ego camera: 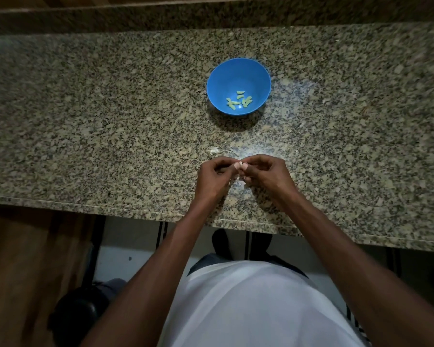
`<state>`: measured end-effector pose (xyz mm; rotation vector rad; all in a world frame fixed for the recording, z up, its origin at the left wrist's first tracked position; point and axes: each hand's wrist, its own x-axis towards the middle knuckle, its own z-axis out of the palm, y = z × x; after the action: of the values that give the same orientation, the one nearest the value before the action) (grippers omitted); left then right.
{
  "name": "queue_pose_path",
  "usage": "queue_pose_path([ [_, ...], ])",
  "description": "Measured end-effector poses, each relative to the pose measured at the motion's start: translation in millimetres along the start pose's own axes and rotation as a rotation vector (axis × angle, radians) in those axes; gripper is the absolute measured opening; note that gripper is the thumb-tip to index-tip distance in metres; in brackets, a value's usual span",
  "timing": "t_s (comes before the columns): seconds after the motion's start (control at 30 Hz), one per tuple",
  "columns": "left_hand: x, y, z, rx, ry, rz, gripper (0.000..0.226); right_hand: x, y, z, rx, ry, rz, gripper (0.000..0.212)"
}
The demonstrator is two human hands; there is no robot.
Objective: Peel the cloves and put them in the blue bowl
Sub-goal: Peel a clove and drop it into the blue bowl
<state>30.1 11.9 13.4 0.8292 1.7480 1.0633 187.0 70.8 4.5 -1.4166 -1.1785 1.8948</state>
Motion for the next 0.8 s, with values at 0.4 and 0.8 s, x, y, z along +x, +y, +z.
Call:
queue_pose_path([
  [0.4,0.0,-5.8,7.6,0.026,0.045,-0.028,0.013,7.4,-7.9,-6.9,-0.012,-0.076,-0.008,0.022],
  [0.8,18.3,-1.0,-14.6,0.076,-0.083,0.046,0.014,11.4,-11.0,4.4,-0.024,-0.077,-0.032,0.019],
])
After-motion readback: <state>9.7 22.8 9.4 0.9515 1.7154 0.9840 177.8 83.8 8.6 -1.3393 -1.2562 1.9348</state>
